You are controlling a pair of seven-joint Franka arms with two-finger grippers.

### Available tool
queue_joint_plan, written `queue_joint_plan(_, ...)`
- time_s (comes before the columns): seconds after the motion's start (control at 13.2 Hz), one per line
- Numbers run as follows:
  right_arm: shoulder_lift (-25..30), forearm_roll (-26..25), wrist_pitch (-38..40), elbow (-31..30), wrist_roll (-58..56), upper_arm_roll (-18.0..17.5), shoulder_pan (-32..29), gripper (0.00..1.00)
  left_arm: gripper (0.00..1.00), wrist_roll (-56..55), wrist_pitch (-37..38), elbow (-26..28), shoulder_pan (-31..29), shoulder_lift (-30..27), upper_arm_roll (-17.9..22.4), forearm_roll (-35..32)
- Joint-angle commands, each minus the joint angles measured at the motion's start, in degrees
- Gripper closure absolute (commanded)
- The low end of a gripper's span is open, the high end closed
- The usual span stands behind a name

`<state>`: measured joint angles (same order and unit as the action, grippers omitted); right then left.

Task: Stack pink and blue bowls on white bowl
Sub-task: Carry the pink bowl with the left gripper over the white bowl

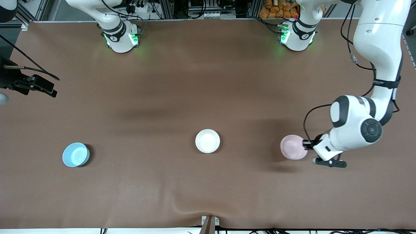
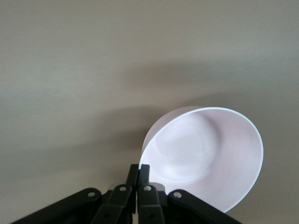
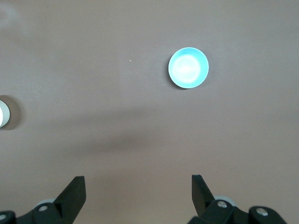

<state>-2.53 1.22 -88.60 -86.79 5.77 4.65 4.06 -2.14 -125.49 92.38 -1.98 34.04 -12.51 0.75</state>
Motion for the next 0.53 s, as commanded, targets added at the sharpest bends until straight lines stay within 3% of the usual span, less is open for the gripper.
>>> queue_joint_plan(0.0,0.68,-0.51,0.54,-0.04,0.03,0.35,-0.19,0.0,1.0,-9.6,3.05,-4.91,7.23,1.46,0.11,0.57)
queue_joint_plan(0.45,0.68,-0.51,0.54,-0.13,0.12,0.44,-0.63,0.0,1.0,-28.16,7.45,-16.7,19.01,8.14,0.38,1.62)
